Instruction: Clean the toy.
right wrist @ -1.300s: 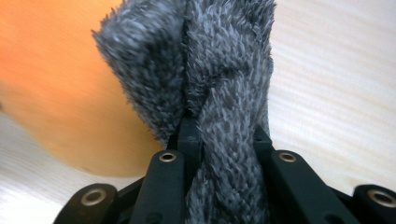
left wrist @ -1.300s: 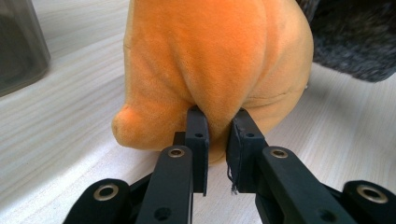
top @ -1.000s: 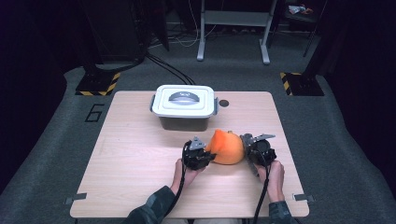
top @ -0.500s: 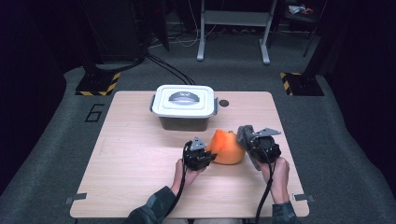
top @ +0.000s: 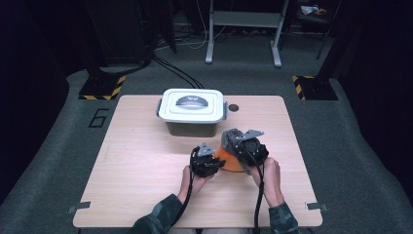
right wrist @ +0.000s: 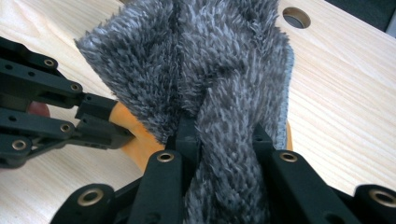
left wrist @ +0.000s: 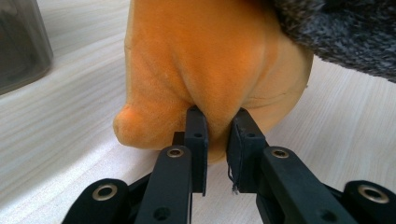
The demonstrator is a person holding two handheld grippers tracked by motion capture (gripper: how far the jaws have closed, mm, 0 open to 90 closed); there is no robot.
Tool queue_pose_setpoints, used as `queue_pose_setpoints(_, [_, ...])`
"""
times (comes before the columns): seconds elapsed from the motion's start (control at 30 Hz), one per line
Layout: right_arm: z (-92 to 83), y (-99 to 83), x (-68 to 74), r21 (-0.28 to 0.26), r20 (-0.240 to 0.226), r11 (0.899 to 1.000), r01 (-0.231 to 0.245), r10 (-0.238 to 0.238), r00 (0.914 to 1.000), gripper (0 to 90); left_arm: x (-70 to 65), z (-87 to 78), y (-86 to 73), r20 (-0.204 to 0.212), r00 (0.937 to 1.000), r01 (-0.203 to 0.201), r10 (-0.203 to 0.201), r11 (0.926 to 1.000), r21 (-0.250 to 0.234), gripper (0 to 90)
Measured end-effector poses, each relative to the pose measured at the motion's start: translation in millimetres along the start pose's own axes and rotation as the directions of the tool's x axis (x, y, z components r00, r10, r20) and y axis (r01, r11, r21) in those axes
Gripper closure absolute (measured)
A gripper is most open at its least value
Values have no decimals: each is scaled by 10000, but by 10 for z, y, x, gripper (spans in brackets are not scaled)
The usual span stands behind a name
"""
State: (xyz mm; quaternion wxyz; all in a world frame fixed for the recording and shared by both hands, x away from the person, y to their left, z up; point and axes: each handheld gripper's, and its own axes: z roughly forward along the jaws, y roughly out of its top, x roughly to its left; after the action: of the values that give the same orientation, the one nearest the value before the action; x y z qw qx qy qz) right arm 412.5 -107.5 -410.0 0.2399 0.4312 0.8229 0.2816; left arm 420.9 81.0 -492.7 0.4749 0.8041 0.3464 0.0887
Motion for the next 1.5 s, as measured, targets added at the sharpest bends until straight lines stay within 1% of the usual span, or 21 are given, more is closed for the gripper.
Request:
queue_pose_setpoints(0.03, [-8, -17, -10, 35, 39, 9999, -100, 100, 9999, 734, 1, 1, 1, 10, 10000, -64, 64, 10000, 22, 793])
queue_pose_setpoints(0.1, [-18, -55, -51, 34, 111, 9999, -156, 156, 9998, 734, 8, 4, 3, -36, 10000, -54, 54, 10000, -3, 793])
queue_pose_setpoints(0.23, [-18, -153, -156, 60, 366, 9990, -433, 431, 9984, 734, 16, 10, 2, -1, 10000, 49, -49, 10000, -45, 793])
queue_pose_setpoints(0.3, [-20, -213, -209, 166, 398, 9976, -665, 658, 9970, 734, 13, 10, 3, -12, 10000, 32, -32, 10000, -42, 793])
queue_pose_setpoints(0.5, [38, -386, -354, 381, 613, 9925, -1161, 1136, 9916, 735, 18, 11, 5, 4, 10000, -3, 3, 10000, -27, 793])
queue_pose_setpoints(0.6, [82, -461, -400, 462, 677, 9890, -1403, 1370, 9883, 735, 14, 13, 1, -4, 10000, 32, -32, 10000, -60, 793])
queue_pose_setpoints(0.67, [127, -511, -439, 488, 761, 9885, -1429, 1389, 9874, 735, 15, 12, 0, -2, 10000, 19, -19, 10000, -56, 793])
queue_pose_setpoints(0.8, [216, -597, -493, 851, 840, 9819, -1690, 1619, 9832, 735, 18, 8, -5, -20, 10000, -31, 31, 10000, -35, 793])
queue_pose_setpoints(0.9, [299, -659, -533, 1073, 809, 9780, -1790, 1708, 9820, 735, 18, 8, -9, -14, 10000, -35, 35, 10000, -50, 793])
queue_pose_setpoints(0.93, [328, -675, -534, 1170, 792, 9756, -1856, 1771, 9810, 735, 17, 9, -9, -11, 10000, -37, 37, 10000, -62, 793])
queue_pose_setpoints(0.97, [345, -689, -531, 1350, 799, 9703, -2005, 1911, 9783, 735, 13, 10, -11, 8, 10000, 14, -14, 10000, -71, 793])
queue_pose_setpoints(1.03, [383, -718, -554, 1450, 773, 9687, -2013, 1918, 9784, 735, 14, 10, -12, 10, 10000, 14, -14, 10000, -97, 793])
queue_pose_setpoints(1.07, [391, -728, -557, 1564, 785, 9654, -2088, 1986, 9769, 735, 15, 9, -13, 10, 10000, 9, -9, 10000, -98, 793])
queue_pose_setpoints(1.1, [398, -737, -571, 1518, 801, 9673, -2031, 1928, 9780, 734, 16, 8, -13, 11, 10000, 18, -18, 9999, -101, 793])
queue_pose_setpoints(1.13, [387, -741, -577, 1525, 792, 9669, -2046, 1944, 9777, 734, 16, 7, -13, 3, 10000, 21, -21, 10000, -95, 793])
queue_pose_setpoints(1.2, [329, -729, -586, 1423, 912, 9666, -2132, 2017, 9752, 735, 24, -2, -13, -15, 10000, -18, 17, 10000, -36, 792])
queue_pose_setpoints(1.23, [281, -715, -601, 1230, 981, 9721, -1995, 1882, 9772, 735, 23, -2, -15, -3, 10000, 56, -56, 10000, -46, 792])
queue_pose_setpoints(1.3, [184, -677, -595, 959, 1086, 9730, -2101, 1996, 9738, 735, 28, -4, -20, -27, 10000, 31, -31, 10000, -68, 792])
queue_pose_setpoints(1.33, [120, -650, -585, 782, 1145, 9759, -2039, 1943, 9742, 736, 28, -3, -23, -5, 10000, 28, -28, 10000, -91, 792])
queue_pose_setpoints(1.4, [-8, -580, -554, 370, 1207, 9814, -1883, 1827, 9757, 735, 22, -2, -24, -18, 10000, 31, -32, 9999, -104, 791])
queue_pose_setpoints(1.5, [-162, -460, -457, -100, 978, 9885, -1512, 1514, 9836, 735, 14, -5, -24, 0, 10000, 62, -62, 10000, -68, 790])
